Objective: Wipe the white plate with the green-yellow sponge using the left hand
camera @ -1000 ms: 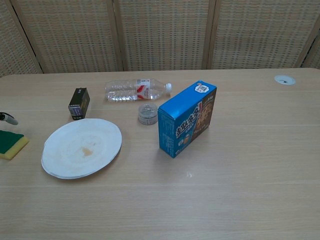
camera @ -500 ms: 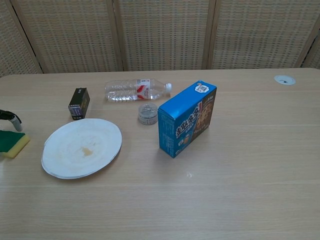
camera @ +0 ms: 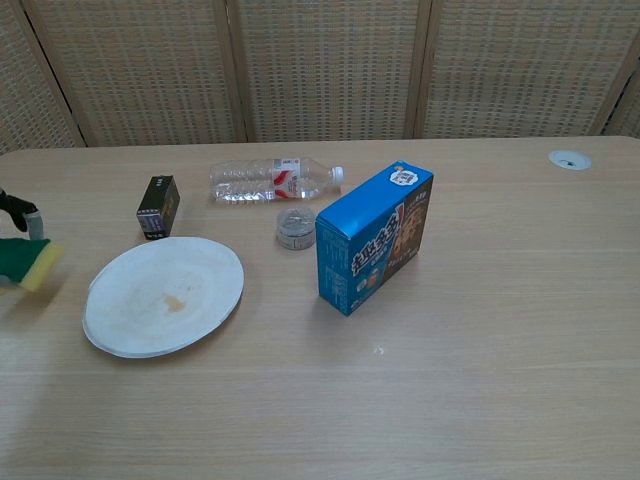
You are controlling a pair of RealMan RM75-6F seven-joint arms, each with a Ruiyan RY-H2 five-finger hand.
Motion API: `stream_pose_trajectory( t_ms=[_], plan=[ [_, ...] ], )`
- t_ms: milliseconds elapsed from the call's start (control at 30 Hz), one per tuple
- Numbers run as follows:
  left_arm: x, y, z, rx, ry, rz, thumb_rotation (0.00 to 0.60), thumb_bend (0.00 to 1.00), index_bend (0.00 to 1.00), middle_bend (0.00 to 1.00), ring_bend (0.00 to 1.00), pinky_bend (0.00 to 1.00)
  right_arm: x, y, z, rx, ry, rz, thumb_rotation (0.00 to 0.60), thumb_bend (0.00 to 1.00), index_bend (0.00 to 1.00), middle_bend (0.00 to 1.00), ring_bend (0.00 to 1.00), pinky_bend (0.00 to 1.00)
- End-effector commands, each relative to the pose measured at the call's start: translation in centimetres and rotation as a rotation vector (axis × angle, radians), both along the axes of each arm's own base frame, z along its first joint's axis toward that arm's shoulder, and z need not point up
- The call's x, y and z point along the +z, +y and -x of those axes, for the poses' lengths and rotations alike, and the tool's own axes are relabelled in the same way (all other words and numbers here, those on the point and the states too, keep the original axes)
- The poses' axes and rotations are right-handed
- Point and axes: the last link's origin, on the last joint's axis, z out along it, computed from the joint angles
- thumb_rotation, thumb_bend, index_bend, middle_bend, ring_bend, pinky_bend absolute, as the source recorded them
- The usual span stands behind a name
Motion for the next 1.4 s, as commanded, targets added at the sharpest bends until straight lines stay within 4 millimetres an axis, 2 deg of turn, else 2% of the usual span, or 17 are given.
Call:
stream_pose_trajectory(
  t_ms=[33, 100, 133, 167, 300, 400, 467, 633, 833, 1100, 1400],
  plan=[
    [2.0, 0.9, -4.3, -0.159, -0.133, -0.027, 0.600, 0.04, 0.52, 0.39, 0.31, 0.42, 0.1, 0.0, -0.1, 0.002, -0.003, 0.002, 0.600, 0.00, 0.00, 0.00, 0.00, 0.00],
    [2.1, 1.2, -5.9, -0.204, -0.133, -0.014, 0.600, 0.04, 0.52, 0.39, 0.31, 0.42, 0.1, 0.0, -0.1, 0.004, -0.003, 0.004, 0.600, 0.00, 0.00, 0.00, 0.00, 0.00],
    [1.7, 1.3, -7.3, -0.240, -0.139, 0.008, 0.600, 0.04, 0.52, 0.39, 0.31, 0.42, 0.2, 0.0, -0.2, 0.006, -0.005, 0.003, 0.600, 0.00, 0.00, 0.00, 0.00, 0.00],
    [1.7, 1.3, -7.7, -0.241, -0.144, 0.015, 0.600, 0.04, 0.52, 0.39, 0.32, 0.42, 0.2, 0.1, -0.2, 0.008, -0.007, 0.003, 0.600, 0.00, 0.00, 0.00, 0.00, 0.00],
    [0.2, 1.1, -10.5, -0.193, -0.308, 0.073, 0.600, 0.05, 0.52, 0.39, 0.32, 0.42, 0.3, 0.1, -0.2, 0.010, -0.009, 0.008, 0.600, 0.00, 0.00, 0.00, 0.00, 0.00],
    [-1.5, 1.0, -12.2, -0.155, -0.357, 0.126, 0.600, 0.05, 0.53, 0.39, 0.32, 0.42, 0.5, 0.2, -0.2, 0.009, -0.016, 0.013, 0.600, 0.00, 0.00, 0.00, 0.00, 0.00],
    [-3.6, 0.4, -12.8, -0.077, -0.444, 0.167, 0.600, 0.05, 0.53, 0.40, 0.33, 0.42, 0.6, 0.2, -0.2, 0.010, -0.019, 0.013, 0.600, 0.00, 0.00, 0.00, 0.00, 0.00],
    [-7.0, 0.0, -12.8, 0.018, -0.536, 0.177, 0.600, 0.05, 0.56, 0.42, 0.33, 0.43, 0.6, 0.3, -0.2, 0.013, -0.008, 0.016, 0.600, 0.00, 0.00, 0.00, 0.00, 0.00],
    [-9.0, -0.2, -12.3, 0.096, -0.607, 0.178, 0.600, 0.05, 0.56, 0.42, 0.34, 0.43, 0.6, 0.4, -0.2, 0.014, -0.010, 0.017, 0.600, 0.00, 0.00, 0.00, 0.00, 0.00],
    [-10.3, -0.5, -12.0, 0.097, -0.652, 0.140, 0.600, 0.05, 0.61, 0.46, 0.37, 0.43, 0.6, 0.3, -0.2, 0.014, -0.005, 0.019, 0.600, 0.00, 0.00, 0.00, 0.00, 0.00],
    [-11.7, -0.9, -10.8, 0.158, -0.677, 0.136, 0.600, 0.05, 0.61, 0.47, 0.38, 0.43, 0.6, 0.3, -0.2, 0.015, -0.012, 0.021, 0.600, 0.00, 0.00, 0.00, 0.00, 0.00]
  ],
)
